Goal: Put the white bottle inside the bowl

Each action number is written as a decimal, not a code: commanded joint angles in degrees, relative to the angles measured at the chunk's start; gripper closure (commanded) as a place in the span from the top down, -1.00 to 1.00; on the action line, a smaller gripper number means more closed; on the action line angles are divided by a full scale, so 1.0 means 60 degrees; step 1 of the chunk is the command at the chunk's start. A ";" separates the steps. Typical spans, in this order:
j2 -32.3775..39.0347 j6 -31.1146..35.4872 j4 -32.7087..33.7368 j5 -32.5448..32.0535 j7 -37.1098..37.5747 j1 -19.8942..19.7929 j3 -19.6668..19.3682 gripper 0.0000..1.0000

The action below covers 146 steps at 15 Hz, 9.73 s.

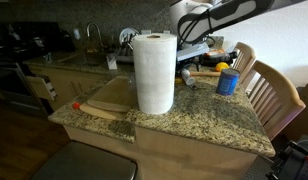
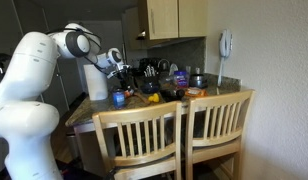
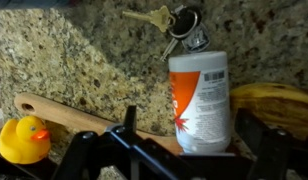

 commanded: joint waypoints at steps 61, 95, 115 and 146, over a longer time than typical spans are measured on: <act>-0.2877 0.1029 -0.0817 -0.2644 0.2564 0.0859 -0.0454 -0.42; 0.1010 0.0382 0.2611 -0.5695 0.6790 -0.0042 -0.0291 -0.42; 0.3505 -0.0567 0.4827 -0.6212 0.7303 0.0386 -0.1490 -0.42; -0.0585 -0.1506 0.5162 -0.0787 0.0414 -0.0834 0.1577 1.00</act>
